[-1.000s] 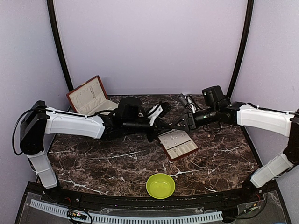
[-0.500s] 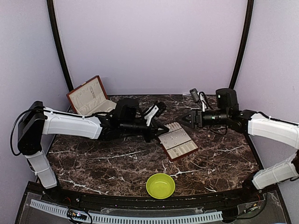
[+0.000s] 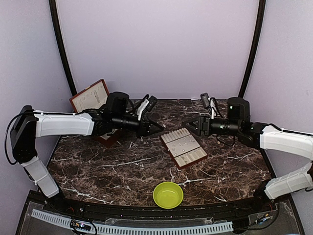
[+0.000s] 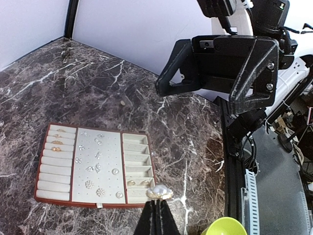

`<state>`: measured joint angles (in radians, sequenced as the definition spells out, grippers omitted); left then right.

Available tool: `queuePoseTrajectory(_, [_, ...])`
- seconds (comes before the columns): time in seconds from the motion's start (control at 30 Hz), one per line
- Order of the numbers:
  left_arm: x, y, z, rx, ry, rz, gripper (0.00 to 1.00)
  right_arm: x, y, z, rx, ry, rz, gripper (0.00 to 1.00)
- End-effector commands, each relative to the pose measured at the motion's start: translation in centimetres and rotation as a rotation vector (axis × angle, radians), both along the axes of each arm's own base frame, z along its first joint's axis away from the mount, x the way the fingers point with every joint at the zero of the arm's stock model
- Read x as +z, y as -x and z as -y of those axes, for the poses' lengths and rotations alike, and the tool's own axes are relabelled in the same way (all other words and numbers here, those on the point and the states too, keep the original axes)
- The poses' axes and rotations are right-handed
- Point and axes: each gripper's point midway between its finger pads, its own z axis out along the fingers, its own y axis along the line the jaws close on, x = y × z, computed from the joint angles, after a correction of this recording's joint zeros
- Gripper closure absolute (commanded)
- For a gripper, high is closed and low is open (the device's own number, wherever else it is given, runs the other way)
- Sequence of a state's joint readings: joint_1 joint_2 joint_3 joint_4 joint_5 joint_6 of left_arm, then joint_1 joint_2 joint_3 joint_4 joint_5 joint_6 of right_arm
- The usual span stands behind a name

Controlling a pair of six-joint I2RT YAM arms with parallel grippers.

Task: Organize the mixed jewelry
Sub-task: Pass from the right arm to the left, then pass from the left arm to the right

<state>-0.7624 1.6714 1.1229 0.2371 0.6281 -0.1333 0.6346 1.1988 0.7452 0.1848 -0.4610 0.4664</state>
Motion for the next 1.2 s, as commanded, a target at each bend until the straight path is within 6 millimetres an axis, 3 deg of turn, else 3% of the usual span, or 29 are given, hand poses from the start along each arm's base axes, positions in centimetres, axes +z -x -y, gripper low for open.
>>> queuePoseTrajectory(0.0, [1.8, 2.7, -0.9, -0.114, 0.029, 0.009, 1.0, 1.6, -0.2, -1.3, -0.013, -0.085, 0.027, 0.24])
queuePoseTrajectory(0.33, [2.2, 4.8, -1.3, -0.207, 0.082, -0.022, 1.0, 1.6, 0.8, -3.8, -0.02, -0.087, 0.032, 0.23])
queuePoseTrajectory(0.5, [2.8, 4.9, -1.2, -0.215, 0.084, -0.033, 1.0, 0.8, 1.9, -4.7, 0.044, -0.104, 0.016, 0.3])
queuePoseTrajectory(0.7, [2.8, 5.2, -1.1, -0.233, 0.082, -0.055, 1.0, 1.7, 3.6, -5.4, 0.145, -0.19, 0.032, 0.35])
queuePoseTrajectory(0.97, [2.8, 5.7, -0.9, -0.272, 0.097, -0.09, 1.0, 1.6, 6.1, -7.9, 0.35, -0.194, -0.003, 0.41])
queuePoseTrajectory(1.17, [2.9, 6.0, -0.9, -0.294, 0.11, -0.091, 1.0, 1.5, 6.3, -8.9, 0.386, -0.214, -0.017, 0.5])
